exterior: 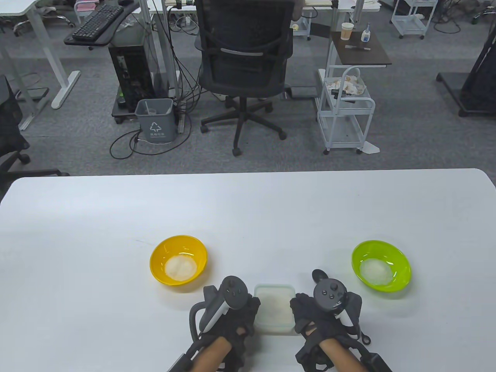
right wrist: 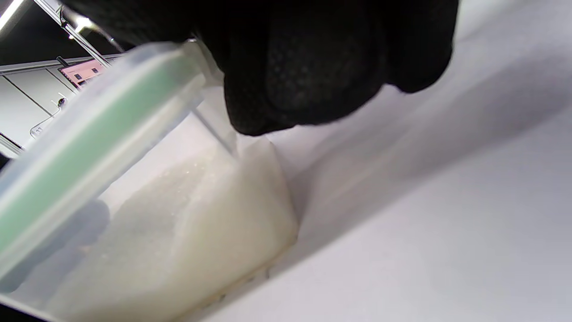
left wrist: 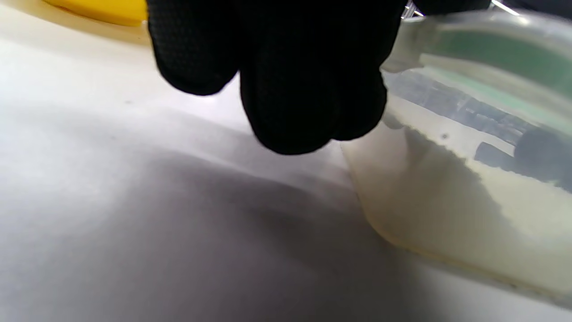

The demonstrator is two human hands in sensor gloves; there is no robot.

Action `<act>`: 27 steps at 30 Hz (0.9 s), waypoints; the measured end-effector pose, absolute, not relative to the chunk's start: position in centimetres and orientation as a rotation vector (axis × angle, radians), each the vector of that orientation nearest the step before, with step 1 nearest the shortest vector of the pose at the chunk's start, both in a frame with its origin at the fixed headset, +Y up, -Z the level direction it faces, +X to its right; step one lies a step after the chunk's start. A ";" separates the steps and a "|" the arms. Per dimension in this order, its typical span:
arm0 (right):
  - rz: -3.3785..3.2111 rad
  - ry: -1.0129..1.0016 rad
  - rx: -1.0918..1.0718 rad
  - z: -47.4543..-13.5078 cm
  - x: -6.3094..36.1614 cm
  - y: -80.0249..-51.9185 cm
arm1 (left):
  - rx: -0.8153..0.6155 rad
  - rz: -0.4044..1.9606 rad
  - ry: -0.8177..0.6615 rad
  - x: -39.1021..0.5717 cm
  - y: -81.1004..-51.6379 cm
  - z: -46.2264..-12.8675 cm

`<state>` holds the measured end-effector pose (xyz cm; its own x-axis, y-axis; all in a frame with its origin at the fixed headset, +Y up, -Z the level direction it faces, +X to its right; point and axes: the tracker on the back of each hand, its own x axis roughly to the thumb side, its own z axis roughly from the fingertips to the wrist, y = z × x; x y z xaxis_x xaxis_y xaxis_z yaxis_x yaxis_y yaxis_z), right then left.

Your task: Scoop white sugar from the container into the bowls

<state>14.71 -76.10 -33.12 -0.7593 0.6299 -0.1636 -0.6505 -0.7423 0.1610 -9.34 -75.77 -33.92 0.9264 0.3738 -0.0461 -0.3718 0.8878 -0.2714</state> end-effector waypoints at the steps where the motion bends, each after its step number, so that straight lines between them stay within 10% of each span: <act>1: 2.424 0.269 -0.127 -33.1 14.7 -76.1 | -0.281 0.390 -0.005 -9.4 -75.8 -33.9; 18: 2.916 -0.322 0.218 -31.5 15.9 -69.6 | 0.007 0.166 -0.233 -10.7 -68.8 -32.6; 27: 3.139 -0.450 0.418 -29.8 17.8 -71.0 | 0.028 0.126 -0.259 -12.7 -70.8 -31.9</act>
